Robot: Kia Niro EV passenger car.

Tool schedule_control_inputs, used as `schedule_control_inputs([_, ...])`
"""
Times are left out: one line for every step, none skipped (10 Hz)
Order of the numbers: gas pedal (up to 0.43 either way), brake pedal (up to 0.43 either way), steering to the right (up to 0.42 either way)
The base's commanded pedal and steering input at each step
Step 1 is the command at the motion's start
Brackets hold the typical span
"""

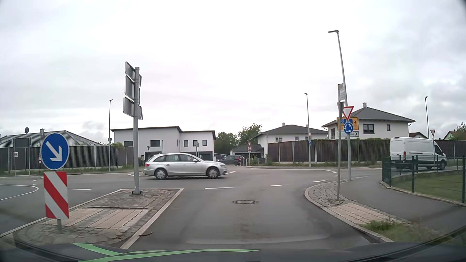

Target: Follow the waypoints while adhering to traffic rules and regulations

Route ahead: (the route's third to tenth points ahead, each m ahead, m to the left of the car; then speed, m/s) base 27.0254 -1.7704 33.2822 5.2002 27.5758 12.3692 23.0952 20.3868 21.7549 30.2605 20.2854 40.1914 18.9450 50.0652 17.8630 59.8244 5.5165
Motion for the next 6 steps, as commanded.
schedule_control_inputs([0.0,0.0,0.004])
schedule_control_inputs([0.0,0.0,0.004])
schedule_control_inputs([0.0,0.0,0.005])
schedule_control_inputs([0.0,0.0,0.007])
schedule_control_inputs([0.0,0.0,0.011])
schedule_control_inputs([0.0,0.0,0.013])
